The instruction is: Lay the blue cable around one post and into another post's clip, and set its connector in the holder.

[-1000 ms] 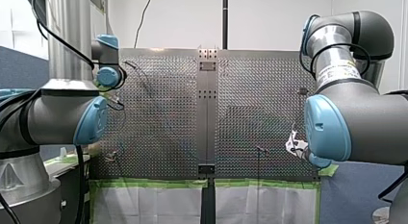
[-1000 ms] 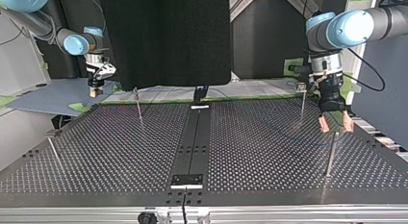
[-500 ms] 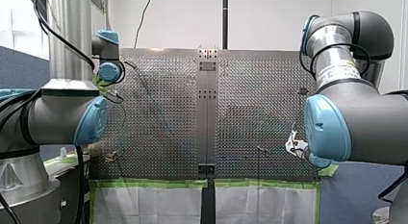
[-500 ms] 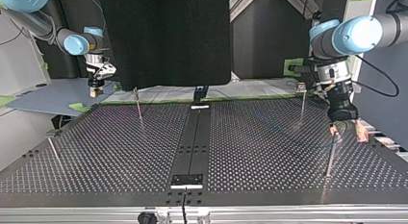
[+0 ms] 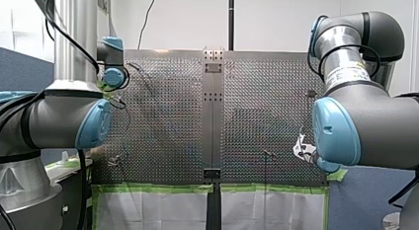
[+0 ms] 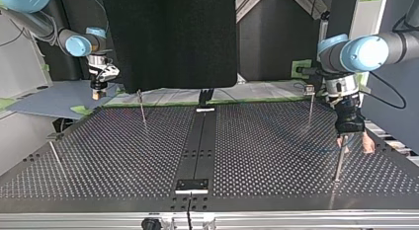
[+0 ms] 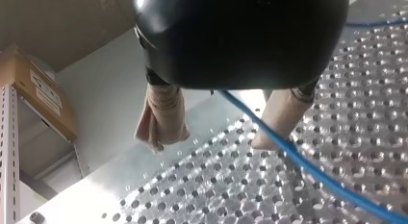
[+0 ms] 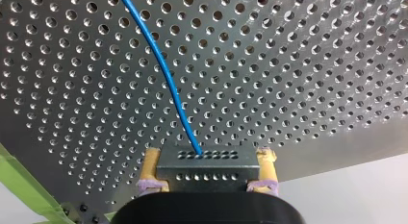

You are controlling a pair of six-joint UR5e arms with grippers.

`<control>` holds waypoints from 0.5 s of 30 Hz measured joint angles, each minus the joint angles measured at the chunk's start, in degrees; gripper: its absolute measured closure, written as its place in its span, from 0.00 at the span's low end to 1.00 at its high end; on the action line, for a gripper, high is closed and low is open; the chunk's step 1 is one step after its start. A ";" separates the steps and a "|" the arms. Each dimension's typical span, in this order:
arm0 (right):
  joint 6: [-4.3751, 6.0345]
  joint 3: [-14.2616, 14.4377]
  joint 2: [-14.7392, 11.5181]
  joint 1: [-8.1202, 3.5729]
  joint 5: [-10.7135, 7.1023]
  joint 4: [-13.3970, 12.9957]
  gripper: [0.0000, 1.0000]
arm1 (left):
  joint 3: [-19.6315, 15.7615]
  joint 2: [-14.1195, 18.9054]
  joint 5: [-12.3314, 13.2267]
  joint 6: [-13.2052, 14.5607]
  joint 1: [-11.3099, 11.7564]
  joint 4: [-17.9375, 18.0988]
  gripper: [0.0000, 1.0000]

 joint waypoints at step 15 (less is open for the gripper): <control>0.33 -0.41 -0.03 -0.31 -0.01 0.06 1.00 | 2.86 -4.34 0.04 0.91 1.40 -0.05 0.00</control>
